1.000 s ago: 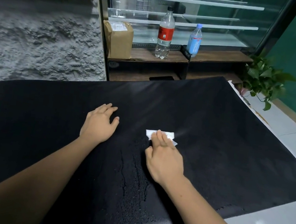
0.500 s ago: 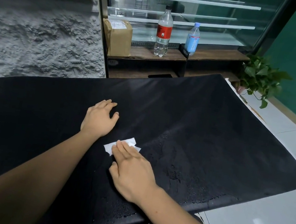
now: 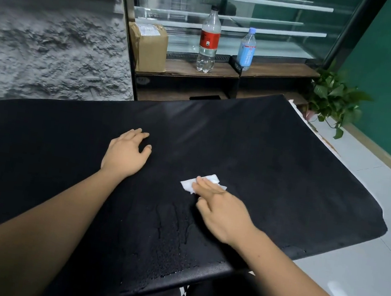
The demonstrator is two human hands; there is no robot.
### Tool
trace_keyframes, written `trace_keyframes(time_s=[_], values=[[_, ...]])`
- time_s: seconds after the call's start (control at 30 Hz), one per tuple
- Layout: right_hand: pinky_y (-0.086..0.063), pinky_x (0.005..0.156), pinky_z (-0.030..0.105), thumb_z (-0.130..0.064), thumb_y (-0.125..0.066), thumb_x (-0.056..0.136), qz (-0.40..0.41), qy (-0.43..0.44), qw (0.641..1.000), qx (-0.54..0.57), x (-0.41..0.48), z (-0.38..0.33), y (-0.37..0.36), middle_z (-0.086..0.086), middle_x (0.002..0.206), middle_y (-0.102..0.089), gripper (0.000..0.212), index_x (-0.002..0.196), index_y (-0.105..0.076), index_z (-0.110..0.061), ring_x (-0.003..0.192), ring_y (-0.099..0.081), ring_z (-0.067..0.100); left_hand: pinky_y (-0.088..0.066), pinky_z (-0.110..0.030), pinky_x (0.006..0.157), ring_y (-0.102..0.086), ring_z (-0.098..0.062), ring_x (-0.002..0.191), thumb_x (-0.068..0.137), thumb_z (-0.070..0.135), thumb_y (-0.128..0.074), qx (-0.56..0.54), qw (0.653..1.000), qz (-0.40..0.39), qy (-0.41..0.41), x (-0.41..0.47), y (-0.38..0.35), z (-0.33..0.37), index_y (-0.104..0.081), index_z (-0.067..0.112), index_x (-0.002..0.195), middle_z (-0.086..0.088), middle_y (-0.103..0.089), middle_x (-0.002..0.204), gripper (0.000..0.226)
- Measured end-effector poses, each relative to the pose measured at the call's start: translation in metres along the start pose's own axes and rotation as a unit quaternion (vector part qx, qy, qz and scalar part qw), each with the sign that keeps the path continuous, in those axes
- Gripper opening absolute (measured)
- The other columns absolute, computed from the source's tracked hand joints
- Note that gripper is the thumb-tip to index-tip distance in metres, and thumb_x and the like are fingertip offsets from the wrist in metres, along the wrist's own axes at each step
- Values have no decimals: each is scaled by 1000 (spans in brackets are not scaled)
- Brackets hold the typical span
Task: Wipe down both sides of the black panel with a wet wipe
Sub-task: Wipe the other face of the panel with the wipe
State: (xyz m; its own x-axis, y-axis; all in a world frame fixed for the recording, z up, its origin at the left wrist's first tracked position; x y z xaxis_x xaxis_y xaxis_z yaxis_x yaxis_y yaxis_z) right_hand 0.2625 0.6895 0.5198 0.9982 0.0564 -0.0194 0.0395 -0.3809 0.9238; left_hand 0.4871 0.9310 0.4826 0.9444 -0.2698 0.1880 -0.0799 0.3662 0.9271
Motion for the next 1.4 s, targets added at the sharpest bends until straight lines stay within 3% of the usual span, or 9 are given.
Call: trace_keyframes(time_s=[0.1,0.33,0.43,0.6,0.77,0.93,1.13,1.27,1.4], values=[[-35,115,27,-31,-33,105,7,-34,999,-3,-5,26,13,-27,167,-26,50,152,-44,-45,153,-18,-8,-27,-44,124,-29,-15,156,104,55,-43,4,1000,1,-3,0,0,0,-50,32,153,5,-40,165,55],[-40,116,34,-28,-34,106,51,-114,992,3,-14,62,26,-22,168,-28,47,149,-48,-40,154,-22,-3,-27,-44,124,-29,-15,155,103,56,-42,4,1000,0,-3,0,1,0,-50,32,153,5,-40,165,56],[-39,111,32,-33,-31,107,79,-148,986,-5,-15,54,15,-17,169,-28,44,148,-47,-36,156,-19,-1,-26,-44,124,-29,-15,156,103,56,-42,4,1000,-1,0,-1,1,0,-50,32,153,6,-40,165,56],[-32,119,27,-38,-27,108,112,-161,980,-41,-16,25,-3,-7,166,-34,47,149,-46,-23,156,-20,5,-26,-44,124,-28,-15,156,103,55,-43,4,1000,-4,3,-1,2,1,-49,32,154,6,-39,166,56],[-5,128,24,-45,-24,109,76,-123,988,-59,-22,-13,-24,-2,174,-19,61,165,-28,-20,160,-7,8,-24,-43,124,-27,-15,156,103,56,-42,3,1000,-5,4,-2,2,2,-49,33,153,6,-39,166,56],[5,127,24,-45,-21,108,62,-63,994,-71,-29,-61,-39,2,175,-16,65,166,-24,-15,161,-3,11,-24,-43,124,-28,-14,156,103,56,-42,-2,1000,-2,6,-2,3,2,-50,33,153,6,-40,165,55],[0,131,31,-44,-23,108,31,15,999,-39,-39,-110,-58,7,175,-14,67,166,-21,-10,162,-3,14,-26,-42,124,-30,-16,155,103,53,-46,-3,1000,5,5,-3,4,3,-52,31,152,4,-43,164,54],[8,128,27,-41,-28,108,21,69,997,-33,-48,-124,-63,8,174,-18,66,165,-24,-9,162,-5,14,-26,-43,124,-31,-16,155,103,53,-46,-2,1000,7,2,-4,4,3,-52,30,152,3,-43,164,54],[5,128,22,-39,-31,108,8,93,996,4,-49,-113,-55,0,174,-20,60,165,-29,-17,160,-7,7,-25,-43,123,-30,-16,155,103,53,-46,-5,1000,3,3,-5,5,4,-52,31,152,4,-43,164,54]])
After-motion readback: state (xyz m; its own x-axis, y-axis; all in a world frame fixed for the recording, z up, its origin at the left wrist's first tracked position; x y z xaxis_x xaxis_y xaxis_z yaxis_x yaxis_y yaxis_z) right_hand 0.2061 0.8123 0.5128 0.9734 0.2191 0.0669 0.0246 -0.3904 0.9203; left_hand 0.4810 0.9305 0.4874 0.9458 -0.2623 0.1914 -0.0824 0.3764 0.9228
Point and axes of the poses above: each hand's wrist, its own x-axis towards the middle knuckle, its own y-axis out of the back of the hand, z = x × y, the point moved 3 cm from there along x, towards the middle knuckle
